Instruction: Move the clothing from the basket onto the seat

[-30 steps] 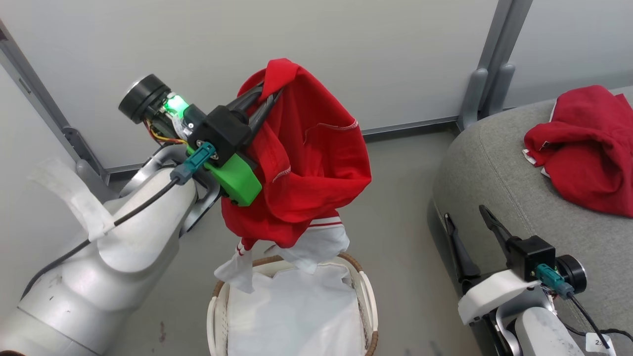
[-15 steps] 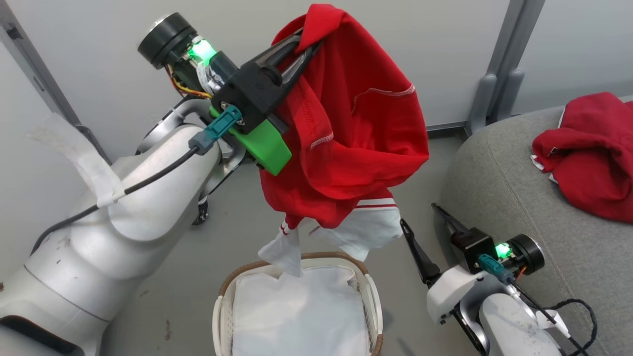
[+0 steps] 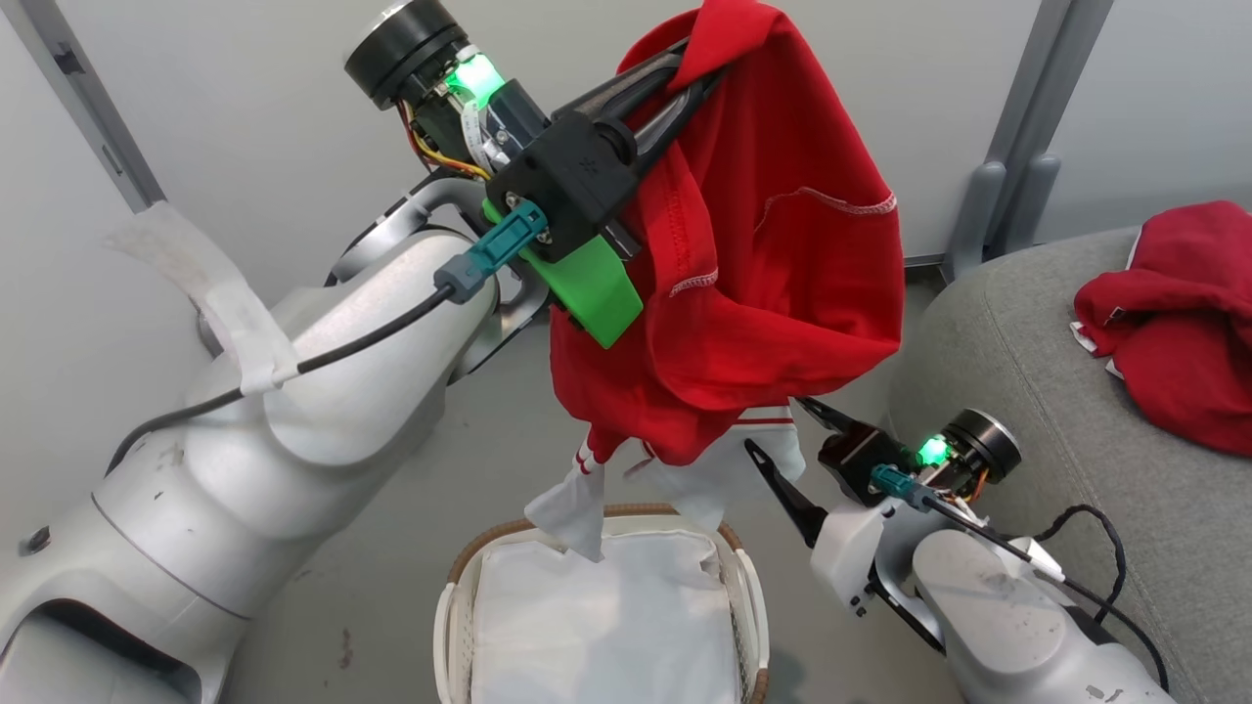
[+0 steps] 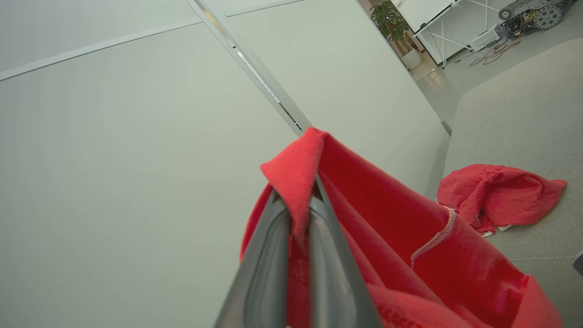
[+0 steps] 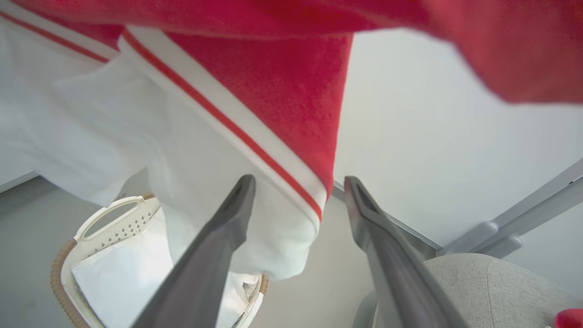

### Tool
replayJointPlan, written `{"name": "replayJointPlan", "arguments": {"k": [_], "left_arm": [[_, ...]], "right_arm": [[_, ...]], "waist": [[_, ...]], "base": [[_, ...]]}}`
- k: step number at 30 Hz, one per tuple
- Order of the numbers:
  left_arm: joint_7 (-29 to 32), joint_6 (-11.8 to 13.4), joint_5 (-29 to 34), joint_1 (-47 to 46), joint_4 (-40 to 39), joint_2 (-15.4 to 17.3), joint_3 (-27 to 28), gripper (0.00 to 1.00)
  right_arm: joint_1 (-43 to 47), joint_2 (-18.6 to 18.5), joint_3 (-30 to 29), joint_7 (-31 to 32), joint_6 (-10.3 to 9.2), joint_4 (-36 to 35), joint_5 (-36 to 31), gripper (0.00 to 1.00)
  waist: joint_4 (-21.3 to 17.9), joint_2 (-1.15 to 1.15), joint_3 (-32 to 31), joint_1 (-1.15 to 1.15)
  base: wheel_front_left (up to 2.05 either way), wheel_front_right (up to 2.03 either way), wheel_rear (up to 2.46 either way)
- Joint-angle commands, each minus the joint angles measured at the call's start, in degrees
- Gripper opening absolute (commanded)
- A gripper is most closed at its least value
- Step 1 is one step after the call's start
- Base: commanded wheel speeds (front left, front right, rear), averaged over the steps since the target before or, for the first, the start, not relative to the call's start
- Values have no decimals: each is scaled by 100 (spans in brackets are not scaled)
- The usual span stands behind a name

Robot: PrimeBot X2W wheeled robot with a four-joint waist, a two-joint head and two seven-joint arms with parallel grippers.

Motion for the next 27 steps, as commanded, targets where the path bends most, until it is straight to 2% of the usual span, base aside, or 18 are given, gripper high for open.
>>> {"name": "replayJointPlan", "arguments": {"k": [1,5,9,12,22,23,25,27], "left_arm": [[-4,12,-47,-101,-28,-35,-2,0],[-4,12,-85,-137,-30,-60,-24,0],[-4,12,-107,-151,-29,-73,-17,0],[-4,12,-117,-148,-35,-85,-11,0],[-4,12,-162,-160,-49,-138,-14,0],[-4,12,-170,-144,-38,-130,-5,0],[-4,12,-180,-103,-25,-120,12,0],[-4,12,-168,-65,-16,-119,27,0]], "right_arm": [[-142,-116,246,-3,-8,64,178,100],[-431,-328,1024,-2,-8,189,699,100],[-689,-458,1414,-2,-8,191,1060,100],[-834,-461,1391,-2,-8,139,1107,100],[-891,-128,1097,-3,-8,108,855,100],[-909,-99,1093,-3,-8,120,844,53],[-937,-61,1049,-3,-8,106,826,41],[-955,-36,963,-2,-8,54,785,35]], "waist": [[29,0,-16,0],[60,0,-36,0],[72,0,-30,0],[78,0,-13,0],[157,0,41,0],[160,0,47,0],[162,0,60,0],[164,0,76,0]], "base": [[0,0,0],[0,0,0],[0,0,0],[0,0,0],[0,0,0],[0,0,0],[0,0,0],[0,0,0]]}}
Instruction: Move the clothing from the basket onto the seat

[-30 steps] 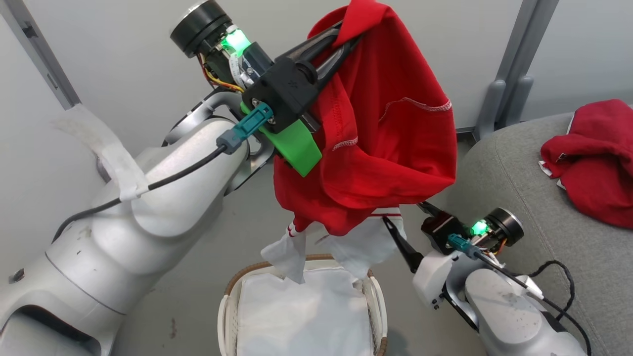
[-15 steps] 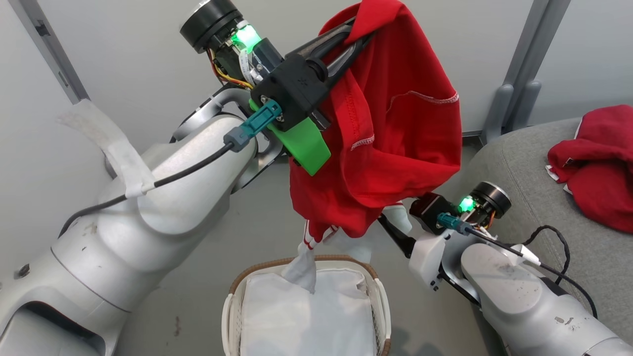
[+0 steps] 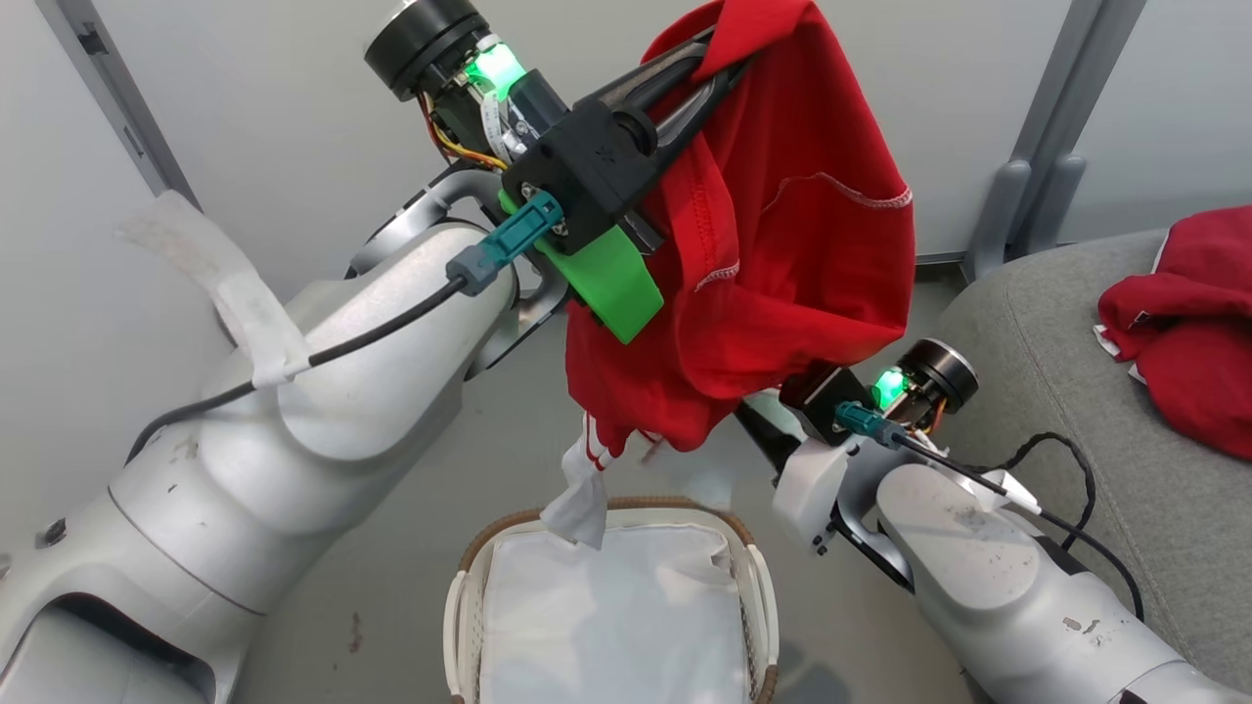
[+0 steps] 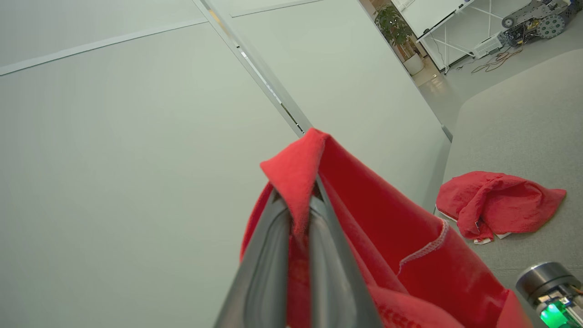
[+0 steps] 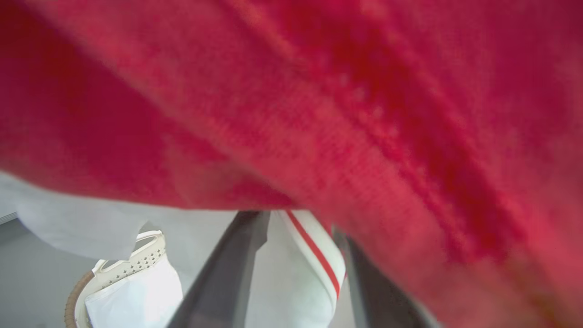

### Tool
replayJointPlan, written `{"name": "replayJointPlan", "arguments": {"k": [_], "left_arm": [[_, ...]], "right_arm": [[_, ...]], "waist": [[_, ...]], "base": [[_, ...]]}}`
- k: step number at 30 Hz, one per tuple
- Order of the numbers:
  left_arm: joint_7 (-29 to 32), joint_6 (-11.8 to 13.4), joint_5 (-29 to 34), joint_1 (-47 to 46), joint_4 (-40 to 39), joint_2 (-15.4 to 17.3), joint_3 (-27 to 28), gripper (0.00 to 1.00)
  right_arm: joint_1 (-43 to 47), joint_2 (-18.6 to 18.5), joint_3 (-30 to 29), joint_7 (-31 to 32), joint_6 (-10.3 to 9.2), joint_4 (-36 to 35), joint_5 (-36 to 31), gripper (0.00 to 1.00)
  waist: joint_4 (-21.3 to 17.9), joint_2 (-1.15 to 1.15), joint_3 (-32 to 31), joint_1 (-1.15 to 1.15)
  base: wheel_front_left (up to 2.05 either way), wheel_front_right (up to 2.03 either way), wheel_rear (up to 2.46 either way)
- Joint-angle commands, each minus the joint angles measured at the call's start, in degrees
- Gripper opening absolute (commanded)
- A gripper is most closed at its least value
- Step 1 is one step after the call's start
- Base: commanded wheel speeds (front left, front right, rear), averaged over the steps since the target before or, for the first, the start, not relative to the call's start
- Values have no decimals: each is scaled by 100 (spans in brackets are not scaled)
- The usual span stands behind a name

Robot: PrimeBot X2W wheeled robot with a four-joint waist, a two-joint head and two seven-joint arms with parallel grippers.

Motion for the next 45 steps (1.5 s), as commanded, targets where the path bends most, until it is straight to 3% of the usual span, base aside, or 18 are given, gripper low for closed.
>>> {"name": "replayJointPlan", "arguments": {"k": [1,5,7,18,20,22,23,24,45], "left_arm": [[-4,12,-36,32,10,14,44,0],[-4,12,-55,104,64,33,94,0],[-4,12,-70,146,135,48,132,0],[-4,12,-238,549,688,102,427,0],[-4,12,-309,658,756,77,477,33],[-4,12,-384,800,838,47,527,48],[-4,12,-418,896,882,31,563,87],[-4,12,-427,969,913,20,580,100],[-4,12,-287,3332,995,-741,1296,100]], "right_arm": [[-67,11,-88,-3,-8,-64,-81,33],[19,60,-305,-3,-8,-196,-230,25],[68,80,-387,-3,-8,-248,-310,0],[319,140,-793,-2,-8,-603,-362,0],[379,160,-915,-3,-8,-721,-341,0],[434,177,-1013,-3,-8,-836,-332,0],[471,189,-1066,-3,-8,-900,-317,0],[503,199,-1109,-3,-8,-943,-307,0],[1084,346,-2142,-3,-8,-1972,-266,0]], "waist": [[-1,0,14,0],[-5,0,42,0],[-8,0,54,0],[-78,0,125,0],[-85,0,138,0],[-91,0,150,0],[-95,0,156,0],[-97,0,160,0],[-133,0,216,0]], "base": [[0,0,0],[0,0,0],[0,0,0],[0,0,0],[0,0,0],[0,0,0],[0,0,0],[0,0,0],[0,0,0]]}}
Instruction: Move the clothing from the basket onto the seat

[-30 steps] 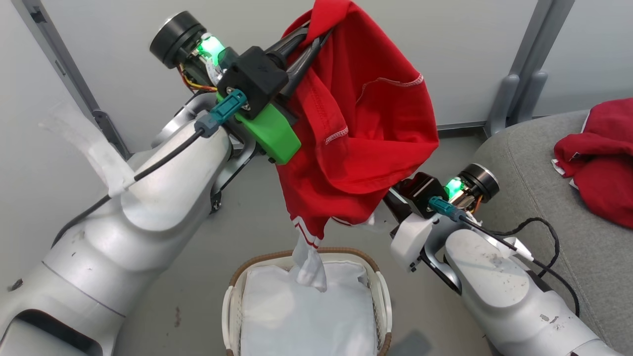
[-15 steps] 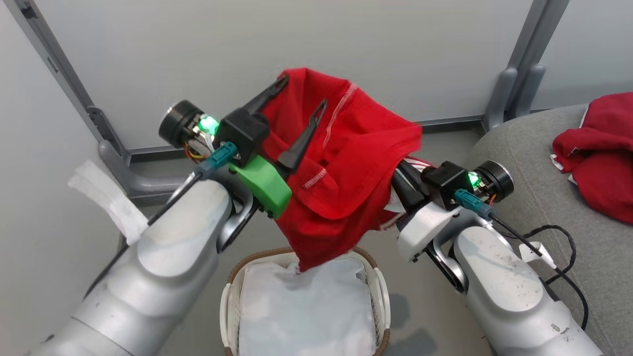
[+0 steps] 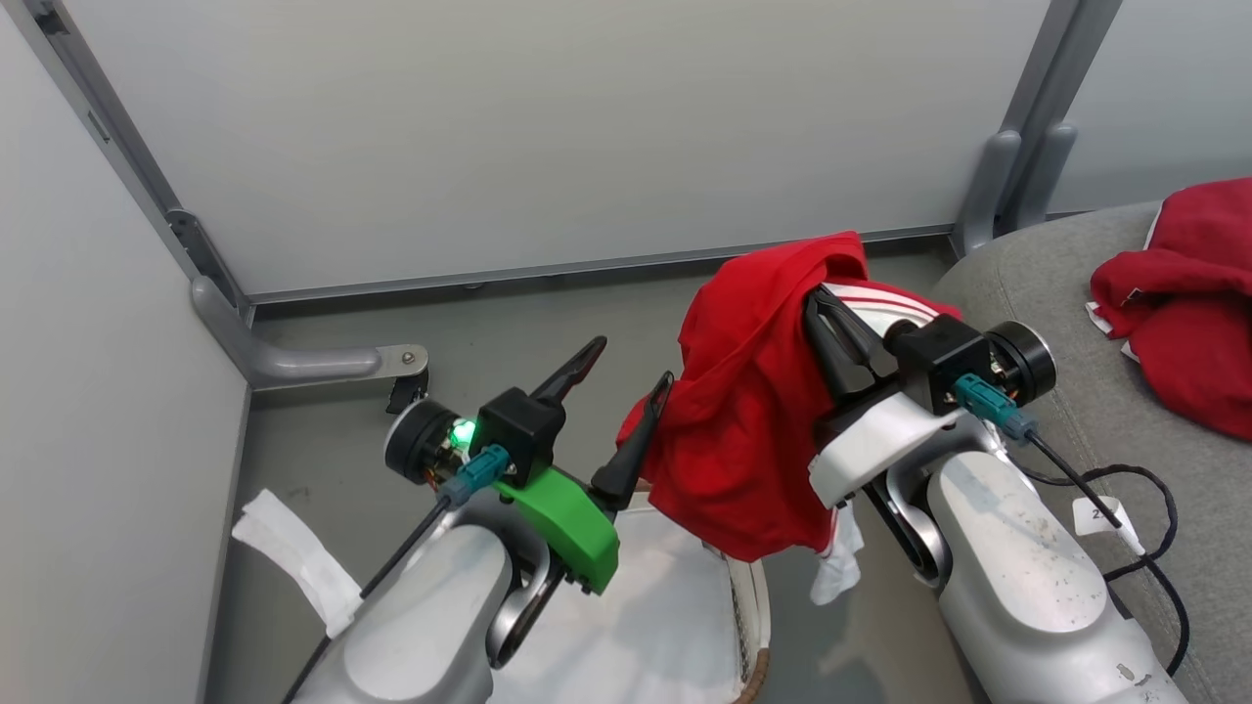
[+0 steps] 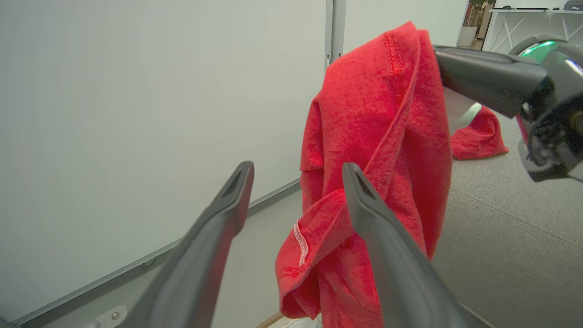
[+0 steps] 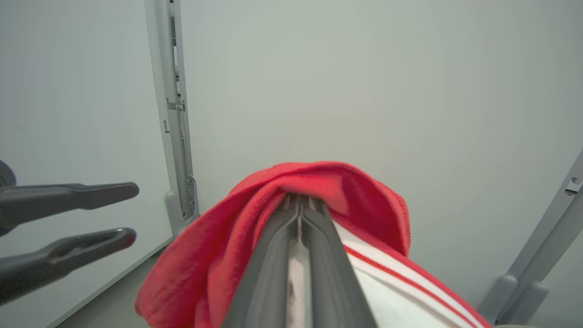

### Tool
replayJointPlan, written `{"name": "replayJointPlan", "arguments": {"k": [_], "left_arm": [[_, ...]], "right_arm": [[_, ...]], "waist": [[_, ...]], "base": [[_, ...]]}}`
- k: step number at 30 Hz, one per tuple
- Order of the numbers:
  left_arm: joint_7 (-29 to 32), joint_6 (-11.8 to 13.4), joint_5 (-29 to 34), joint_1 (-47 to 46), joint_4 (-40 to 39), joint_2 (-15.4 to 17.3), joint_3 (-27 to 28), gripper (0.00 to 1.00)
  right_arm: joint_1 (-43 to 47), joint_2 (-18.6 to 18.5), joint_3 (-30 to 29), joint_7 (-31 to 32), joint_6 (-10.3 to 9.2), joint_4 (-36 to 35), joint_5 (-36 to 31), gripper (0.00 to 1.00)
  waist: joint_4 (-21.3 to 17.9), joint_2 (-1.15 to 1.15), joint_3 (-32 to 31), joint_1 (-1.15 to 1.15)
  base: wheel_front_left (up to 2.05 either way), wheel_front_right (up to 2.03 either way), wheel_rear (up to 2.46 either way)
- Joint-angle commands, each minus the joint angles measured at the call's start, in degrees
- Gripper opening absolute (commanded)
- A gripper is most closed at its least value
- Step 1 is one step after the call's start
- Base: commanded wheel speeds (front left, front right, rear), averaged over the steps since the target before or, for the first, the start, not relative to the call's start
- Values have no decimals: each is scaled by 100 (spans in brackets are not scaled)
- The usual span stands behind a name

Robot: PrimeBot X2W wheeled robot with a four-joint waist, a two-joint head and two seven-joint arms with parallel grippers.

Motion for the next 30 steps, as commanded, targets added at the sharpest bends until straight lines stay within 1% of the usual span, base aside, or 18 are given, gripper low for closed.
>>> {"name": "replayJointPlan", "arguments": {"k": [1,10,15,19,30], "left_arm": [[-4,12,30,170,-19,-30,67,100],[-4,12,269,849,-195,-182,452,100],[-4,12,397,1062,-275,-211,674,100],[-4,12,457,1128,-352,-233,791,100],[-4,12,645,1043,-561,-254,952,100]], "right_arm": [[109,-20,-50,-3,-8,-64,-30,0],[220,-51,-326,-3,-8,-352,-72,0],[257,-48,-475,-3,-8,-403,-129,0],[207,-66,-570,-3,-7,-447,-185,0],[22,-161,-718,-3,-8,-603,-264,0]], "waist": [[-18,0,0,0],[-147,0,16,0],[-427,0,38,0],[-781,0,105,0],[-2053,0,486,0]], "base": [[0,0,0],[0,0,0],[0,0,0],[0,0,0],[0,0,0]]}}
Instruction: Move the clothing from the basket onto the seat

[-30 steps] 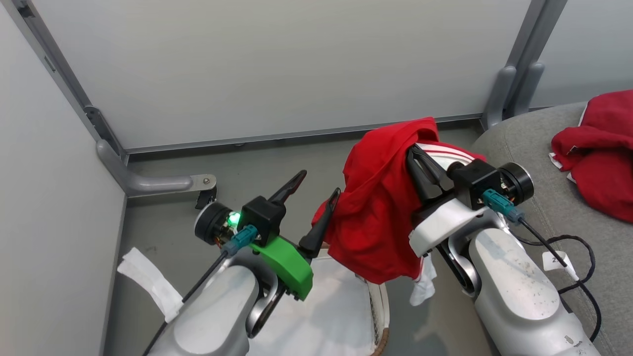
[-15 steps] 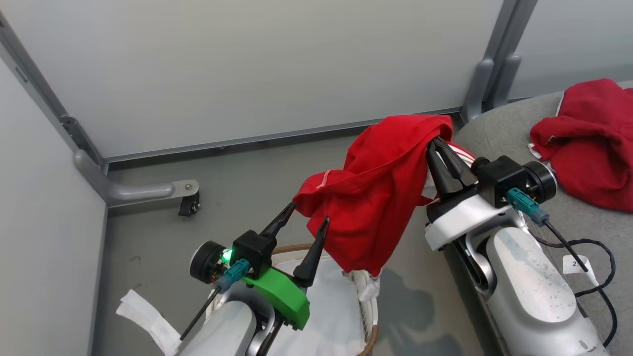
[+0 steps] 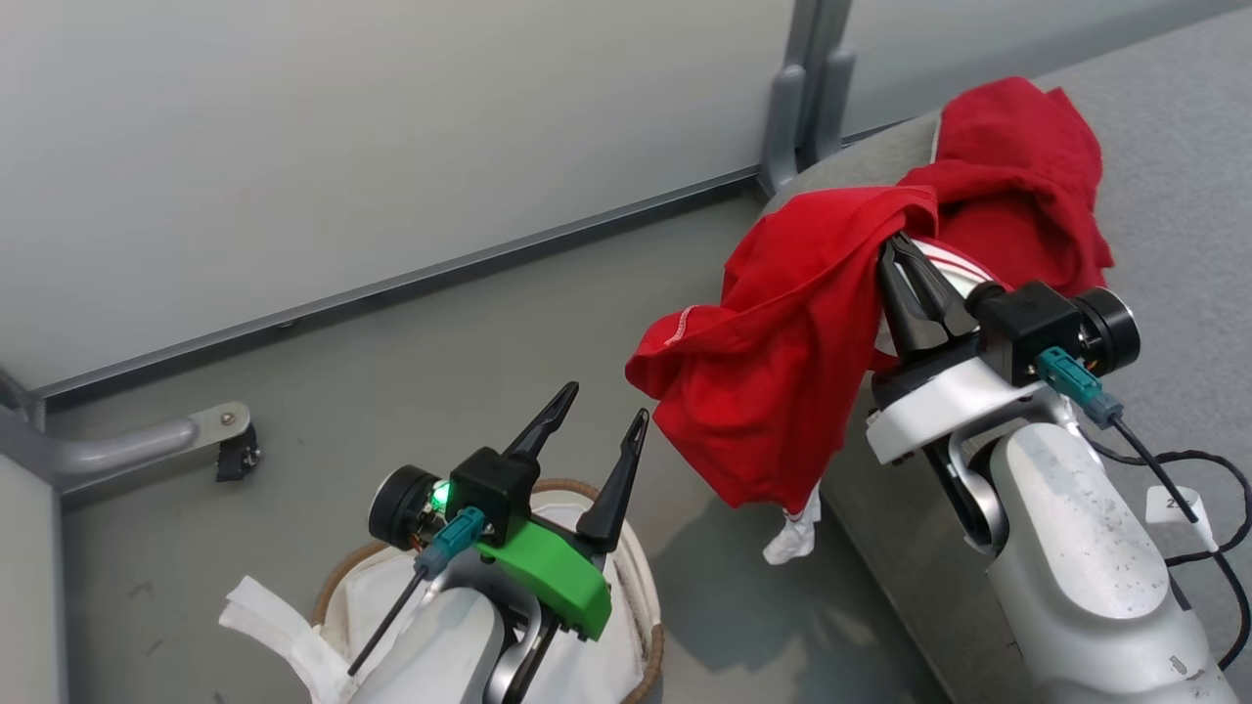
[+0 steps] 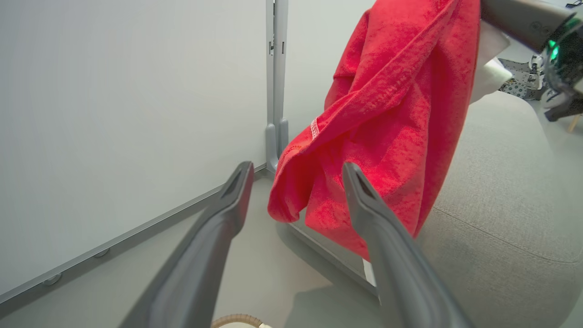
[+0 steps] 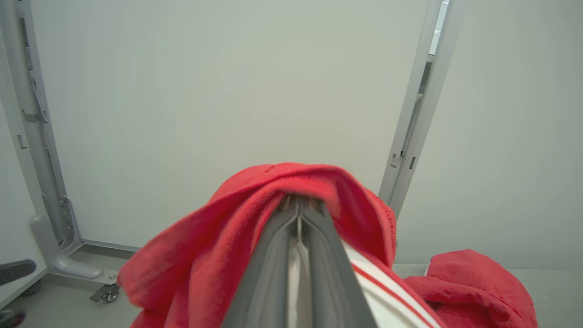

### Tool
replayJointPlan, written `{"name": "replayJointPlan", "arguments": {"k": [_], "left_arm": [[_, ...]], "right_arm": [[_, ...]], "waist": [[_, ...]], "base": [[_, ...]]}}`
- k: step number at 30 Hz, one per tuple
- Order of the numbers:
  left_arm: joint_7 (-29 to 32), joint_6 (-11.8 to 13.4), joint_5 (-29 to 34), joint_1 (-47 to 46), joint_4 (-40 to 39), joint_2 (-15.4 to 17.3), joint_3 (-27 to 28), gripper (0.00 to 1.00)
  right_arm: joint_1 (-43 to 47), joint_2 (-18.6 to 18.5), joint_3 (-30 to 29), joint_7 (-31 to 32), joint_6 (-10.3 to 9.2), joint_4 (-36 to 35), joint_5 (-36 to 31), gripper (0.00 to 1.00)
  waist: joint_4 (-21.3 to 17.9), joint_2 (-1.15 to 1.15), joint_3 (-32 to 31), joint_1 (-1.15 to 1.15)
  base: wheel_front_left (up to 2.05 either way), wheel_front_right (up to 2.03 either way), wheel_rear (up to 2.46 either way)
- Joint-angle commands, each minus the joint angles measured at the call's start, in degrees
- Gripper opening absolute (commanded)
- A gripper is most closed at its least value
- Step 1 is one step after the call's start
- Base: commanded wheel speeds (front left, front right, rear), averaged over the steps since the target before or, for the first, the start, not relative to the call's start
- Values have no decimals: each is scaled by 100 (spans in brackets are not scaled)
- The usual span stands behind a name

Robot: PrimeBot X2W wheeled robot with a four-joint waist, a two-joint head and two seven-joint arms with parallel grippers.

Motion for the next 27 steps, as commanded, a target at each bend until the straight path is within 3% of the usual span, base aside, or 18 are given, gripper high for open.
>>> {"name": "replayJointPlan", "arguments": {"k": [1,7,13,21,27], "left_arm": [[-5,12,88,-66,-14,9,13,100],[-4,12,110,-161,-48,44,-88,100],[-4,12,120,-204,-93,86,-173,100],[-4,12,132,-325,-216,136,-241,100],[-4,12,202,-530,-341,230,-322,100]], "right_arm": [[-60,-26,-36,-3,-7,-42,-14,0],[-104,-17,-216,-2,-7,-121,-46,0],[-121,-19,-374,-2,-7,-167,-60,0],[-650,-319,-771,-2,-8,-255,-163,0],[-1634,-856,-1347,-2,-8,-15,-121,0]], "waist": [[-639,0,299,0],[-1013,0,472,0],[-1086,0,577,0],[-792,0,921,0],[-404,0,1505,0]], "base": [[0,0,0],[0,0,0],[0,0,0],[0,0,0],[0,0,0]]}}
